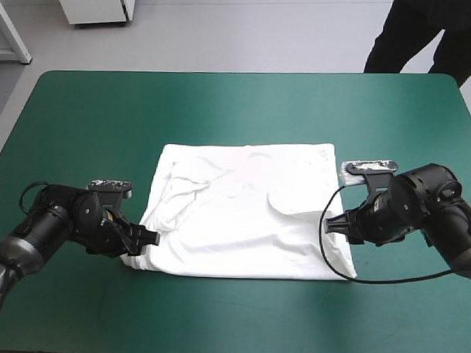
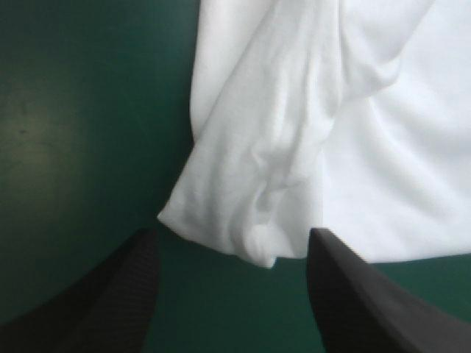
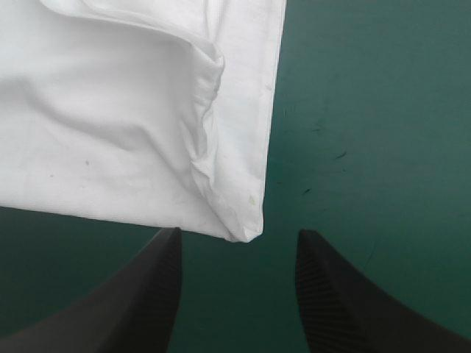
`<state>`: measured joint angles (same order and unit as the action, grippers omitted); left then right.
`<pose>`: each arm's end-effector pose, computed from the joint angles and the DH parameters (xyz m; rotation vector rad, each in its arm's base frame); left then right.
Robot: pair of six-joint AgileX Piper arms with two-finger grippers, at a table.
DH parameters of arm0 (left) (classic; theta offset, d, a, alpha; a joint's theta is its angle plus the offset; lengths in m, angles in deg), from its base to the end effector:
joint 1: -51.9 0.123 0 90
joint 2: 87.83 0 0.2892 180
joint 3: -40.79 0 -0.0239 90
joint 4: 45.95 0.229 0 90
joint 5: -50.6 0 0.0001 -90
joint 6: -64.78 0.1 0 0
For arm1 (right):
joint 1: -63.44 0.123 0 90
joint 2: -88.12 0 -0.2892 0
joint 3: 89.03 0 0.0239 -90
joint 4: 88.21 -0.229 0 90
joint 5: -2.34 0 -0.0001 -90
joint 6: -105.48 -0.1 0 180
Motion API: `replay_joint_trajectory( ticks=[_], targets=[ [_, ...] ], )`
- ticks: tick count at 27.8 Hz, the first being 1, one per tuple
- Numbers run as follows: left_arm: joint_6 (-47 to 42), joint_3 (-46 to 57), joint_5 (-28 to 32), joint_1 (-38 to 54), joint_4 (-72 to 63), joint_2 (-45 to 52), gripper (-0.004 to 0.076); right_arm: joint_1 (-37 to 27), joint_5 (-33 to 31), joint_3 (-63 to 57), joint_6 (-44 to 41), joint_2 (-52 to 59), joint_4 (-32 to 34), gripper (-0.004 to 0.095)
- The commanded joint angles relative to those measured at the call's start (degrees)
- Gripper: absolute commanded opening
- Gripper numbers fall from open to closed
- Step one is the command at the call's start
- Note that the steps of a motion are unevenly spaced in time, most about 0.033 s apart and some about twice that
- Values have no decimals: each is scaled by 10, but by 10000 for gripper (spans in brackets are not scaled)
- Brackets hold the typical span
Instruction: Fold the cloth
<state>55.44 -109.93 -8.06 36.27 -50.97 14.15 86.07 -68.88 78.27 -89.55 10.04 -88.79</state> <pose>0.1809 -0.0584 0.2639 0.1069 2.9117 -0.1920 0.1846 0.0780 0.3316 -0.1860 2.8371 0.1589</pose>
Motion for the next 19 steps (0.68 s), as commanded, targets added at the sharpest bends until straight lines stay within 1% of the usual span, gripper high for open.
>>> replay_joint_trajectory(
  ticks=[1,5,9,19],
  targets=[
    [-8,24,48,1,-15,10,419,-2,10,12,-2,18,6,459],
    [-9,59,87,1,-15,5,368,-2,11,12,-3,18,6,459],
    [-38,67,120,1,1,-14,364,-2,10,12,-3,18,6,459],
    [-41,67,126,1,2,-103,363,-2,10,12,0,18,13,459]
  ],
)
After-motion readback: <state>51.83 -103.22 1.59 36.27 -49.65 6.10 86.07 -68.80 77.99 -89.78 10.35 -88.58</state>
